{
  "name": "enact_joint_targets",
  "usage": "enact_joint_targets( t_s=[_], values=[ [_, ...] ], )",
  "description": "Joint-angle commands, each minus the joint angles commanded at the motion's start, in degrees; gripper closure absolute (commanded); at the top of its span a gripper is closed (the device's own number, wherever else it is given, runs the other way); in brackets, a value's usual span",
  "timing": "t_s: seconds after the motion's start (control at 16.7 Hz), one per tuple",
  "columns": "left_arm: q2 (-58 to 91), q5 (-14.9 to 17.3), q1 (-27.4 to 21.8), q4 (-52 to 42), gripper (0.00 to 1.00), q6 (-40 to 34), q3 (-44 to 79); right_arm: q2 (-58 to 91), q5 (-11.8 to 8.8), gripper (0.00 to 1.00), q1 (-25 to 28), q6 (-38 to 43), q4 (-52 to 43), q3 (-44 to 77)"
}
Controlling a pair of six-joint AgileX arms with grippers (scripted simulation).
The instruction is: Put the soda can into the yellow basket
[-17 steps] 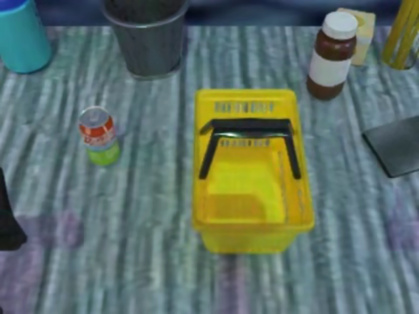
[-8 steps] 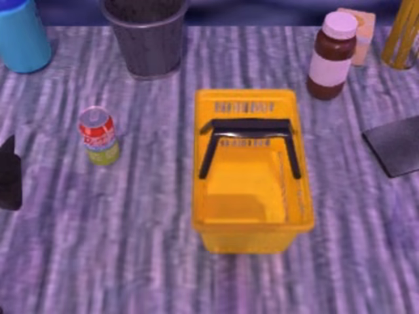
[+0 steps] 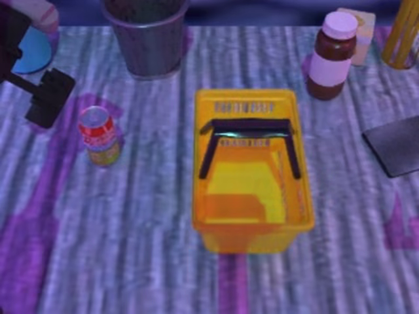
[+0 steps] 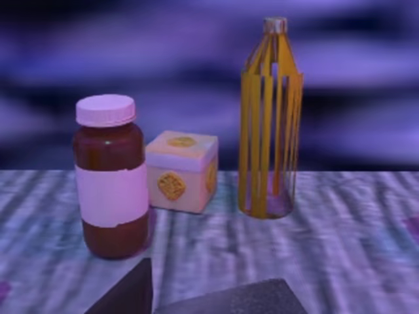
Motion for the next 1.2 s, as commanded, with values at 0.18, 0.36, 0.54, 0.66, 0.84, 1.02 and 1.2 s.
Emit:
enact_joint_targets(
  t_s=[0.18, 0.36, 0.54, 0.66, 0.84, 1.02, 1.2],
  values=[
    [17.51, -0.08, -1.53, -9.50, 0.00, 4.36, 14.93, 0.00, 0.00, 0.00, 0.00, 0.00, 0.00, 0.00],
    [31.63, -0.07, -2.88, -17.26, 0.00, 7.96, 27.07, 0.00, 0.00, 0.00, 0.00, 0.00, 0.00, 0.00],
    [41.04, 0.02, -3.89, -22.63, 0.00, 10.49, 35.35, 0.00, 0.00, 0.00, 0.00, 0.00, 0.00, 0.00],
    [44.25, 0.08, -4.29, -24.56, 0.00, 11.41, 38.12, 0.00, 0.00, 0.00, 0.00, 0.00, 0.00, 0.00],
    [45.04, 0.10, -4.39, -25.04, 0.00, 11.64, 38.75, 0.00, 0.00, 0.00, 0.00, 0.00, 0.00, 0.00],
    [44.97, 0.08, -4.07, -24.92, 0.00, 11.57, 38.60, 0.00, 0.00, 0.00, 0.00, 0.00, 0.00, 0.00],
    [45.29, 0.11, -4.30, -22.57, 0.00, 11.75, 36.52, 0.00, 0.00, 0.00, 0.00, 0.00, 0.00, 0.00]
  ],
)
